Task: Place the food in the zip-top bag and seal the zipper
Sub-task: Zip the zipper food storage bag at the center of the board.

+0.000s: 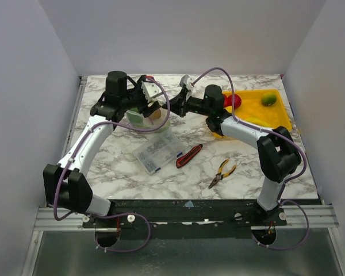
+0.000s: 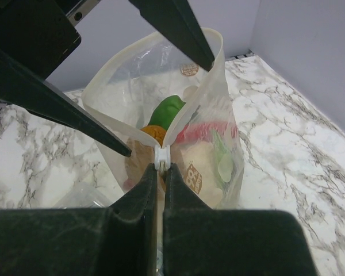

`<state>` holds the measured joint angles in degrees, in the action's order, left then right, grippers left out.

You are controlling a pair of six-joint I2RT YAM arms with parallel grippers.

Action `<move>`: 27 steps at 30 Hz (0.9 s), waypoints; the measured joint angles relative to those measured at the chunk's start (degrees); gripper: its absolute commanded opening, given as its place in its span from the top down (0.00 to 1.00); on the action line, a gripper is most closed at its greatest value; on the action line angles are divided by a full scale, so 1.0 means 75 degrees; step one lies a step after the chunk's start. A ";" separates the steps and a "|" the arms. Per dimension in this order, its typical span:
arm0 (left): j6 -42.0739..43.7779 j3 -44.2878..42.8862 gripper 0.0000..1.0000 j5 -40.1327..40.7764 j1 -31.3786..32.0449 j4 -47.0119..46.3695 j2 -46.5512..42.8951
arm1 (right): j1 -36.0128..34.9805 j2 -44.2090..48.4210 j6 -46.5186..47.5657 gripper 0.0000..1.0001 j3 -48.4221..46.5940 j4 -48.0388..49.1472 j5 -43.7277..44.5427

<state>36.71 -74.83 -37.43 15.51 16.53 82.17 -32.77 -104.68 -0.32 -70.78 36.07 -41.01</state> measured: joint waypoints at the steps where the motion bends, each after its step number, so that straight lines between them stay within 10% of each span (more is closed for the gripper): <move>1: 0.0055 0.0009 0.20 0.0015 0.0003 -0.0076 -0.0020 | 0.0000 0.0000 0.0050 1.00 -0.0017 -0.0044 -0.0026; 14: 0.1705 -0.3002 0.24 -0.0752 -0.0073 0.3072 0.1888 | 0.0006 0.0000 0.0554 1.00 -0.0239 -0.0860 -0.0216; 27: 0.2043 -0.3127 0.23 -0.1128 -0.0149 0.4456 0.2098 | -0.0015 0.0000 0.0653 1.00 -0.0309 -0.1174 -0.0312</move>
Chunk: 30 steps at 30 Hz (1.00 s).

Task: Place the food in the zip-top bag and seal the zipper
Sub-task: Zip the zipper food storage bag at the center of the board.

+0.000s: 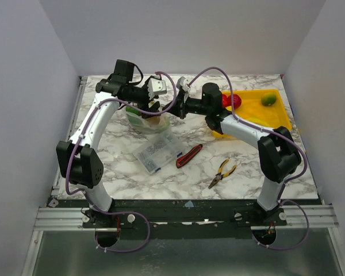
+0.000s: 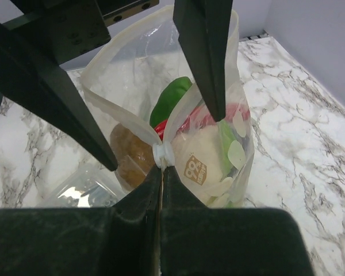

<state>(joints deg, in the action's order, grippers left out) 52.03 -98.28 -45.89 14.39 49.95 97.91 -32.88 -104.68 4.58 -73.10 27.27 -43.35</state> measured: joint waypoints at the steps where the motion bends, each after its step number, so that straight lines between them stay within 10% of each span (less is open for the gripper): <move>1: -0.0012 0.0055 0.23 -0.0035 0.0000 0.0035 -0.0003 | 0.0000 0.0000 0.0000 1.00 -0.0003 0.0006 0.0000; 19: -0.0137 0.0085 0.34 0.0420 0.0047 -0.0367 0.0017 | 0.0000 0.0000 0.0108 1.00 -0.0163 -0.0099 -0.0006; 30: -0.0006 0.0122 0.90 0.0656 0.0000 -0.0023 0.0108 | 0.0000 0.0015 0.0353 1.00 -0.0256 -0.0393 -0.0003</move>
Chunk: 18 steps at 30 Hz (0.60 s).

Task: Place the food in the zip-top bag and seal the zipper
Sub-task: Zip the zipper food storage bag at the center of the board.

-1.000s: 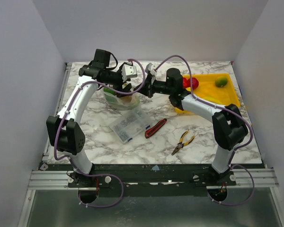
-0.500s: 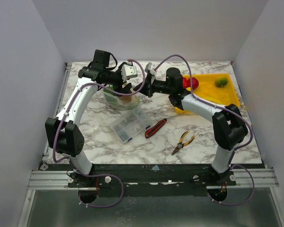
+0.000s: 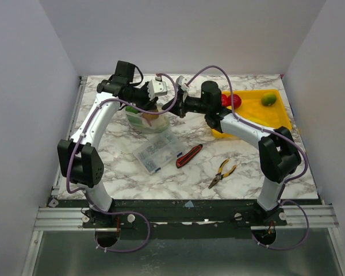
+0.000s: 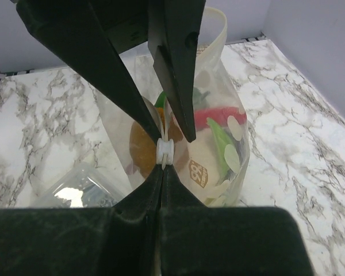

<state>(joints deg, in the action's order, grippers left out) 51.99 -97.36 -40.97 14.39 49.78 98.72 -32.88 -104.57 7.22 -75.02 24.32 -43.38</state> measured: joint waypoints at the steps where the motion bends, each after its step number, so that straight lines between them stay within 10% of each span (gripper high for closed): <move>1: 0.0015 0.0052 0.96 0.0000 -0.0012 -0.0029 -0.0023 | 0.0000 0.0000 0.0015 1.00 -0.0006 -0.0017 0.0000; 4: -0.0035 0.0230 1.00 -0.0009 -0.0052 -0.0125 -0.0108 | 0.0000 0.0000 0.0003 0.99 -0.0041 -0.0058 0.0003; 10: -0.0221 0.0597 1.00 -0.0181 -0.0070 -0.0463 -0.0399 | 0.0000 0.0000 -0.0711 0.64 -0.0493 -0.0571 0.0152; 18: -0.0487 0.0801 1.00 -0.0522 -0.0119 -0.0758 -0.0632 | 0.0015 0.0119 -0.1443 0.57 -0.0595 -0.0836 0.0420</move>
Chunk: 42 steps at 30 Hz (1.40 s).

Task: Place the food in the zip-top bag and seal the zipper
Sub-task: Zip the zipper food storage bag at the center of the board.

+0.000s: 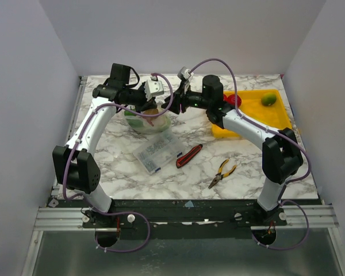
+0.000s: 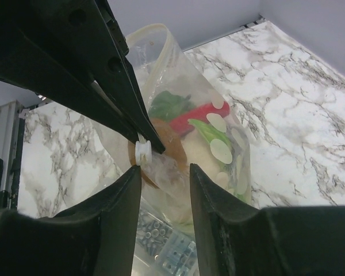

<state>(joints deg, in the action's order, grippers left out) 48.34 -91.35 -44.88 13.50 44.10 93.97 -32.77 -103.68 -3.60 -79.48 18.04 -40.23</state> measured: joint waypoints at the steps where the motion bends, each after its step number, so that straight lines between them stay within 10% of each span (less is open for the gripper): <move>1: -0.0020 0.0000 1.00 -0.0017 0.0003 -0.0006 0.0000 | 0.0000 0.0017 -0.0009 0.56 0.0000 -0.0035 0.0012; 13: -0.0029 -0.0003 1.00 -0.0099 0.0003 0.0111 0.0003 | -0.0038 0.0137 0.0015 0.53 -0.0009 -0.0361 0.0017; 22: -0.0026 -0.0090 1.00 -0.0102 0.0015 0.0198 0.0044 | -0.0090 0.0271 0.0073 0.84 -0.0073 -0.0437 0.0009; 42: -0.0026 -0.0152 1.00 -0.0082 -0.0006 0.0391 0.0050 | -0.0239 -0.0187 0.0417 0.88 -0.0921 -0.0825 0.0119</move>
<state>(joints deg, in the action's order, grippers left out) 48.14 -92.49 -45.50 13.45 47.03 94.35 -34.57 -105.08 -0.47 -86.39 11.86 -39.33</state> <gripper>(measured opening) 0.015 0.099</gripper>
